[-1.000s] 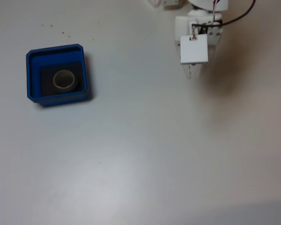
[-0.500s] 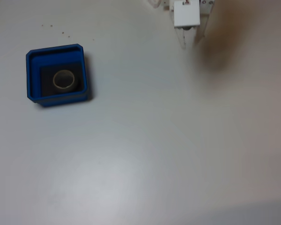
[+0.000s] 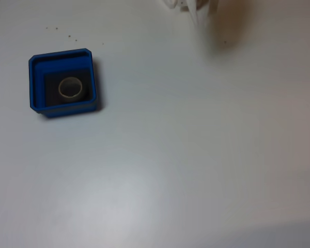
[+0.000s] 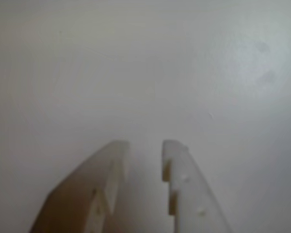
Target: Pick the black tape roll and drop it in the blue box
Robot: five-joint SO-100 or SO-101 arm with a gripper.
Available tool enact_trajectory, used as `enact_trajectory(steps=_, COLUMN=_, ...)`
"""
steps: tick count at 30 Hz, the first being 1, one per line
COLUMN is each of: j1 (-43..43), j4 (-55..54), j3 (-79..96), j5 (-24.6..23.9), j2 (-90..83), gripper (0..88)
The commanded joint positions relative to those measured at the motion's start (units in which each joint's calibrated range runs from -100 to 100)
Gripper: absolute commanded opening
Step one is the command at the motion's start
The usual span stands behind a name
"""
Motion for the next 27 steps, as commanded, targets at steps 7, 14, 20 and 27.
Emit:
enact_trajectory(steps=7, j1=0.0, j4=-0.6, j3=12.4, j5=0.2, j2=-21.1, gripper=0.6)
enact_trajectory(steps=14, j1=0.0, j4=-0.6, j3=20.5, j5=0.2, j2=-32.3, gripper=0.6)
enact_trajectory(steps=20, j1=0.0, j4=-0.6, j3=28.3, j5=0.2, j2=-36.3, gripper=0.6)
enact_trajectory(steps=27, j1=0.0, j4=-0.7, j3=34.1, j5=0.3, j2=-36.3, gripper=0.6)
